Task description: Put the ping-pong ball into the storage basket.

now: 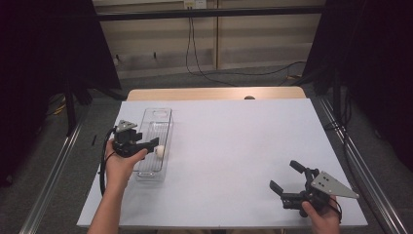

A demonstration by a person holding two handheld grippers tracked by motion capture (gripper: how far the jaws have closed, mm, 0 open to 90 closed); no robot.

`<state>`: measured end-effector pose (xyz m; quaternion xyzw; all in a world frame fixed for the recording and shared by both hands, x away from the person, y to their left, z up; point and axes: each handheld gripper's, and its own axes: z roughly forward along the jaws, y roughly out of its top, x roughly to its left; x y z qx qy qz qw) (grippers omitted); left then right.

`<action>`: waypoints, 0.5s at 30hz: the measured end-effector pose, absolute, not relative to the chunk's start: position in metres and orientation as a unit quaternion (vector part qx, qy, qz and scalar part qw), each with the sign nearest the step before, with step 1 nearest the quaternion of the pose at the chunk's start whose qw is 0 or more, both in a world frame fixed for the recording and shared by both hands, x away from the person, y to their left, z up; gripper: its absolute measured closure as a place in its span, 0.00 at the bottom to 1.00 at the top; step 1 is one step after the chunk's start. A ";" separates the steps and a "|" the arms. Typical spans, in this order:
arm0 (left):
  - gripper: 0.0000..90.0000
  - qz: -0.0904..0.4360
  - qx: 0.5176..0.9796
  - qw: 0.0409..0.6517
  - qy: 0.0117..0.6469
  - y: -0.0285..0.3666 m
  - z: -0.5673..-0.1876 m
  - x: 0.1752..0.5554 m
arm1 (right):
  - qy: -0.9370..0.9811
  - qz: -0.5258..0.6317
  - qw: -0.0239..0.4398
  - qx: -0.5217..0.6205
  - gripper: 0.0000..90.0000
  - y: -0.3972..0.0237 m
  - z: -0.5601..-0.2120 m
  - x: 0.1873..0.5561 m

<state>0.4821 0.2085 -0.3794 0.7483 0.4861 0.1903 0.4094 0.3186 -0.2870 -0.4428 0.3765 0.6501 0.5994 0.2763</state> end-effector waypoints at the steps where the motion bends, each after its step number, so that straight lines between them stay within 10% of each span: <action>1: 0.30 0.192 0.748 0.410 0.485 0.209 -0.379 0.481 | 0.650 0.599 0.276 0.377 0.01 -0.287 -0.443 0.319; 15: 0.13 0.212 0.720 0.451 0.483 0.215 -0.373 0.467 | 0.650 0.599 0.274 0.379 0.01 -0.289 -0.443 0.318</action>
